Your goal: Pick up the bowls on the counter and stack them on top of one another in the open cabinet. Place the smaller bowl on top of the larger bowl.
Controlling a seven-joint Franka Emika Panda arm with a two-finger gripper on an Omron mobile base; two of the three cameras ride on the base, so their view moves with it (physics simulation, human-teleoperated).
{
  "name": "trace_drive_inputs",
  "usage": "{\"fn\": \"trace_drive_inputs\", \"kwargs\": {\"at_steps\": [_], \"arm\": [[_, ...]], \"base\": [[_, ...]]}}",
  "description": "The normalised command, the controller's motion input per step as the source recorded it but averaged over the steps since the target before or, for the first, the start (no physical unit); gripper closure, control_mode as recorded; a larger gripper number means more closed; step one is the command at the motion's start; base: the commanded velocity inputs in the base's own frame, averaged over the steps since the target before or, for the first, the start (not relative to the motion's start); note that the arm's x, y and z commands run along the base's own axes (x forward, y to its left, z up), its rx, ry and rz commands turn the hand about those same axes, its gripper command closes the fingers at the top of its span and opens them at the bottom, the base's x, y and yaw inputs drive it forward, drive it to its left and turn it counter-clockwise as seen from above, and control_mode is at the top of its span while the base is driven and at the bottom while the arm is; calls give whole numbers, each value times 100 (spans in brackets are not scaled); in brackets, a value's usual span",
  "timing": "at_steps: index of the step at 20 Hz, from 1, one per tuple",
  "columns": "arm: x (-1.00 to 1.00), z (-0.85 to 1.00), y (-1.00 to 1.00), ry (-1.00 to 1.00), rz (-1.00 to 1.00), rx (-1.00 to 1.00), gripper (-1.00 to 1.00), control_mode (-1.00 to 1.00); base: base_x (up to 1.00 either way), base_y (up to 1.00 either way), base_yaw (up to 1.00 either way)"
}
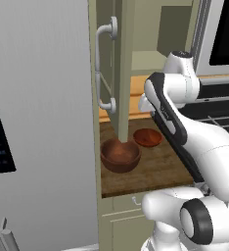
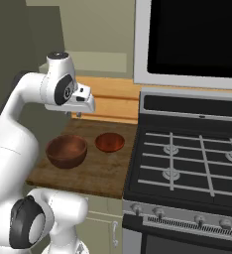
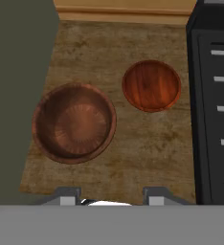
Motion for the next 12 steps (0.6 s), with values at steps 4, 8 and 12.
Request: {"fn": "trace_drive_inputs", "kwargs": {"at_steps": [4, 8, 12], "arm": [[0, -22, -10, 0, -5, 0, -100, -100], [0, -51, -36, 0, -12, 0, -100, -100], [5, -56, -30, 0, -13, 0, -100, -100]], "base": [[0, 0, 0], [0, 0, 0], [0, 0, 0]]}}
